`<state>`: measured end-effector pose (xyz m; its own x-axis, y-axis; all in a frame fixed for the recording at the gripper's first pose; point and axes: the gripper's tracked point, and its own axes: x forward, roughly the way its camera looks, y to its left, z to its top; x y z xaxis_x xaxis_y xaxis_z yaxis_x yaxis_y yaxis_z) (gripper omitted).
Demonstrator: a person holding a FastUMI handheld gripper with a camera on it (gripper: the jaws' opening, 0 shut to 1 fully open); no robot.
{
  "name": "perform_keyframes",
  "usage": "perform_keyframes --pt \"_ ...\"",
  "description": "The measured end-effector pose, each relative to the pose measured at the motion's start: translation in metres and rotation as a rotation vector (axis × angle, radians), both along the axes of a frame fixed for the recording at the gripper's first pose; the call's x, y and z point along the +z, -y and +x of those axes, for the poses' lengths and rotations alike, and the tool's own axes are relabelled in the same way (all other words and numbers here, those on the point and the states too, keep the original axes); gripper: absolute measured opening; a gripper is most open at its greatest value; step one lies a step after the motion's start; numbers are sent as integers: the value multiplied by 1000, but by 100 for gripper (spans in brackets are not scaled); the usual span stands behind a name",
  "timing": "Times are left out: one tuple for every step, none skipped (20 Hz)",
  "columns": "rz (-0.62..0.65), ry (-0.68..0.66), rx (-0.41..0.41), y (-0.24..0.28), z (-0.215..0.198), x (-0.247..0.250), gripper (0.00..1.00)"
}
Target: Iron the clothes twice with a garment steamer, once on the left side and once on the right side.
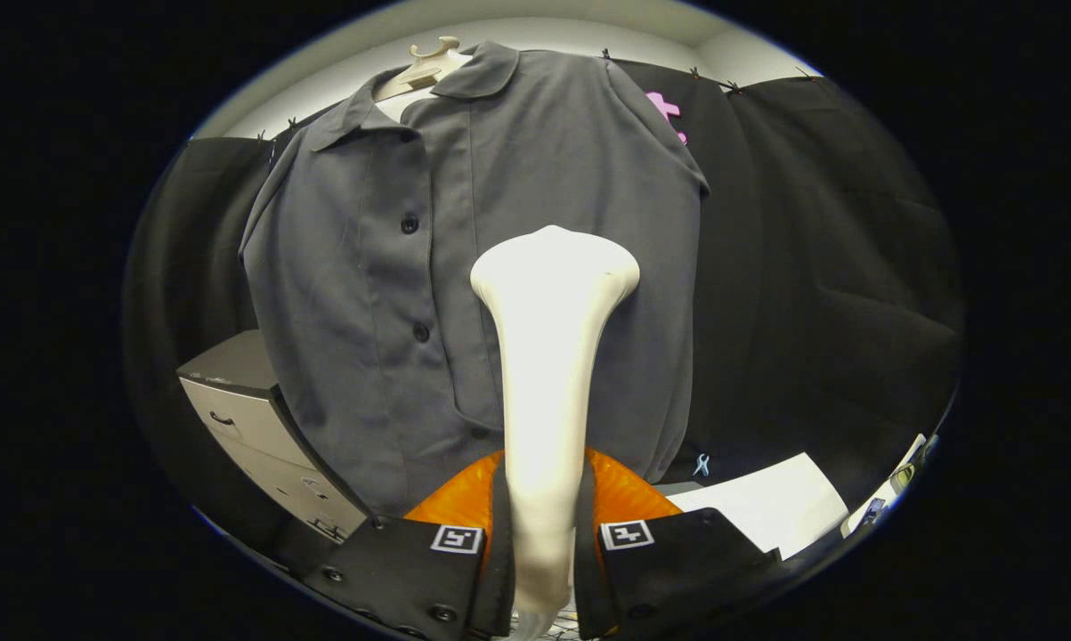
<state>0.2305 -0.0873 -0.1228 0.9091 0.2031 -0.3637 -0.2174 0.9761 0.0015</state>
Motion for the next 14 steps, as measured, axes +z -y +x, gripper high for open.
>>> perform_keyframes --pt "-1 -8 -1 0 0 -4 35" --pt "-2 -17 -1 2 -3 -10 35" --pt "-4 -24 -1 4 -4 -16 34" --pt "-5 -31 -1 5 -6 -20 35" --pt "-6 -37 1 6 -9 -26 35" --pt "-6 -46 3 7 -10 -31 35" --pt "-7 -59 4 8 -10 -38 34" --pt "-10 -70 3 10 -11 -45 34" --pt "-13 -80 2 12 -12 -52 35" --pt "-16 -89 2 13 -13 -58 35" --pt "-19 -101 2 15 -14 -65 35" --pt "-22 -113 1 17 -16 -71 34" --pt "-23 -123 0 18 -16 -77 35" --pt "-24 -131 0 19 -17 -83 35"
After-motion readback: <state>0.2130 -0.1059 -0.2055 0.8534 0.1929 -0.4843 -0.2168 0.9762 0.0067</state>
